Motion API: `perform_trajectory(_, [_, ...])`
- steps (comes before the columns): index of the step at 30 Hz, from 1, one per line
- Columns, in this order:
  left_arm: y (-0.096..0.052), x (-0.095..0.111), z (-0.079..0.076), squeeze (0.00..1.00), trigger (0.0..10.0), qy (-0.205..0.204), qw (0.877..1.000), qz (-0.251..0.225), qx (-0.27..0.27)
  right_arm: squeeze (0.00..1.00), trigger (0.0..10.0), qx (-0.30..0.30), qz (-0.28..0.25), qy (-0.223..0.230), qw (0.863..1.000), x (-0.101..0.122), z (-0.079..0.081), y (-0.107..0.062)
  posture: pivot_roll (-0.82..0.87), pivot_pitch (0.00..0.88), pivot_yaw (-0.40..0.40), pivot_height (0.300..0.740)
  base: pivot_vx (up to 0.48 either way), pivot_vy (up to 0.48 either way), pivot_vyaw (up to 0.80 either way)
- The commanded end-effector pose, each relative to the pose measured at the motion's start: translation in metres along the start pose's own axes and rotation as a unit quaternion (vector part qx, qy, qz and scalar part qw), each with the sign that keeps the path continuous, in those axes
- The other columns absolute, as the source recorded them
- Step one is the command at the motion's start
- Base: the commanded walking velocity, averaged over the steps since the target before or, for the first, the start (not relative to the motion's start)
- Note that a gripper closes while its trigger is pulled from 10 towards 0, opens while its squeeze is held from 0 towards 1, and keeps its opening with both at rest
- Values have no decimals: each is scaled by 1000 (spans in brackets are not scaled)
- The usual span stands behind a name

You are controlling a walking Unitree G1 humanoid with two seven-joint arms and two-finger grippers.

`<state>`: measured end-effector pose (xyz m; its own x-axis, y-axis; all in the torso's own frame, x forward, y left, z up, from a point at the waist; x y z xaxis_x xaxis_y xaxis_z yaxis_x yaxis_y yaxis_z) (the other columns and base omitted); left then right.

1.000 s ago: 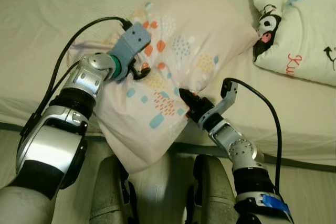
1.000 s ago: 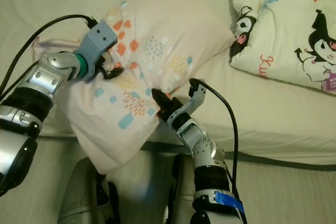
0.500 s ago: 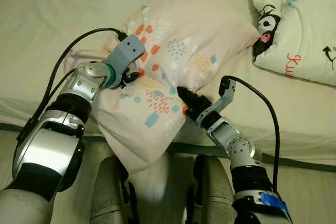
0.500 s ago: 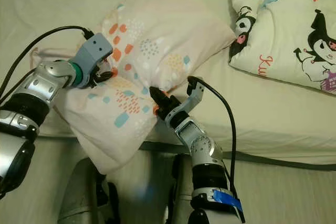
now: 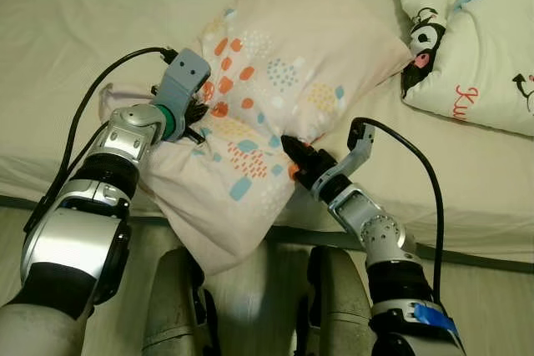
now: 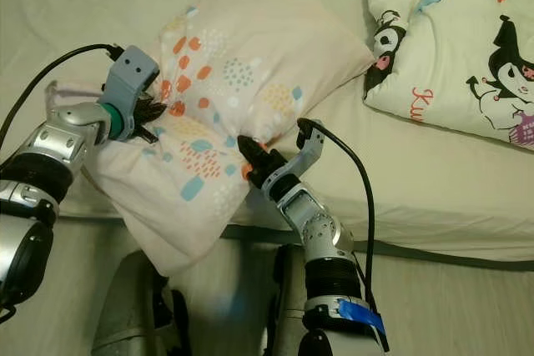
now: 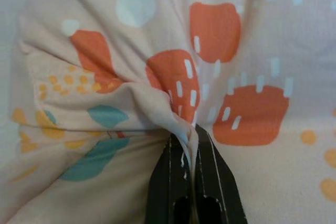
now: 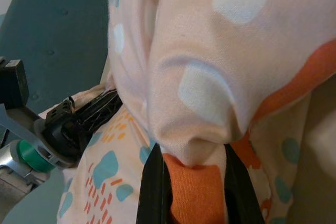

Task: Clean up the room

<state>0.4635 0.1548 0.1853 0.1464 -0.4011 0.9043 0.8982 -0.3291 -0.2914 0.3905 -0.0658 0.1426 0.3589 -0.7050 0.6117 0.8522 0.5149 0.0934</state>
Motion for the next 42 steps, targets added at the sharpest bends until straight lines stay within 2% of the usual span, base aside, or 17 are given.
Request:
perform_trajectory(1, [-2, -20, 3, 0, 0, -52, 998, 10, 18, 0, 0, 13, -26, -52, 998, 18, 11, -1, -51, 197, 11, 590, 0, 0, 0])
perform_trajectory(3, [-3, -11, 6, 0, 0, -65, 998, -12, 25, 0, 0, 16, -30, -71, 997, 21, 15, -1, -51, 197, 11, 590, 0, 0, 0])
perform_trajectory(4, [-7, 10, 14, 0, 10000, -106, 991, -69, 42, 0, 10000, 14, -39, -124, 991, 30, 22, 0, -53, 196, 10, 590, 0, 0, 0])
perform_trajectory(5, [-15, 31, 22, 0, 10000, -150, 979, -126, 53, 0, 10000, 11, -59, -173, 983, 41, 31, 1, -54, 195, 7, 590, 0, 0, 0])
perform_trajectory(6, [-15, 31, 22, 0, 10000, -150, 979, -126, 53, 0, 10000, 11, -59, -173, 983, 41, 31, 1, -54, 195, 7, 590, 0, 0, 0])
perform_trajectory(7, [-31, 55, 33, 0, 10000, -212, 954, -198, 74, 0, 10000, 4, -99, -234, 967, 63, 43, -1, -54, 192, 0, 590, 0, 0, 0])
perform_trajectory(10, [-37, 60, 37, 0, 10000, -230, 946, -216, 82, 0, 10000, 0, -115, -247, 962, 71, 46, -2, -54, 192, 0, 590, 0, 0, 0])
perform_trajectory(12, [-56, 73, 45, 0, 10000, -272, 921, -261, 98, 0, 10000, -5, -158, -300, 941, 95, 60, -7, -59, 184, -15, 590, 0, 0, 0])
perform_trajectory(13, [-56, 73, 45, 0, 10000, -272, 921, -261, 98, 0, 10000, -5, -158, -300, 941, 95, 60, -7, -59, 184, -15, 590, 0, 0, 0])
perform_trajectory(15, [-74, 84, 49, 0, 10000, -284, 906, -294, 107, 0, 10000, -3, -193, -328, 925, 113, 73, -12, -59, 181, -20, 590, 0, 0, 0])
perform_trajectory(19, [-90, 97, 44, 0, 10000, -263, 904, -321, 101, 0, 10000, 3, -215, -343, 914, 128, 85, -14, -56, 173, -26, 590, 0, 0, 0])
perform_trajectory(21, [-92, 99, 42, 0, 10000, -259, 904, -325, 98, 0, 10000, 3, -218, -349, 911, 129, 87, -14, -56, 173, -26, 590, 0, 0, 0])
perform_trajectory(24, [-102, 109, 28, 0, 10000, -254, 904, -337, 75, 0, 10000, 7, -239, -373, 897, 135, 99, -14, -54, 164, -31, 590, 0, 0, 0])
perform_trajectory(27, [-103, 108, 19, 0, 10000, -253, 907, -330, 70, 0, 10000, -9, -247, -384, 889, 137, 97, -15, -55, 161, -33, 604, 0, 0, 0])
perform_trajectory(34, [-104, 108, 17, 0, 10000, -257, 909, -320, 72, 0, 10000, 3, -246, -396, 885, 134, 102, -16, -57, 162, -32, 628, 0, 0, 0])
perform_trajectory(39, [-104, 106, 29, 0, 10000, -281, 902, -315, 92, 0, 10000, 74, -256, -424, 865, 132, 142, -20, -64, 161, -30, 652, 0, 0, 0])
perform_trajectory(42, [-105, 105, 28, 0, 10000, -282, 902, -312, 94, 0, 10000, 78, -261, -427, 862, 134, 147, -21, -64, 161, -30, 662, 0, 0, 0])
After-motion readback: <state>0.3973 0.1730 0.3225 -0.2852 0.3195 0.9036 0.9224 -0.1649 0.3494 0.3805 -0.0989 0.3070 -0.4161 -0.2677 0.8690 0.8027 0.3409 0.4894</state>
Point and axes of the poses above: a point about 5 cm out from each wrist's last joint towards the gripper, its own y axis pointing out of the wrist towards the gripper, its own x axis along the axis of the wrist's last joint, z = x × y, the point moved 6 cm from there along y, pointing out of the wrist towards the gripper, and after that the axes turned 1 degree about y, right-handed, at the moved point
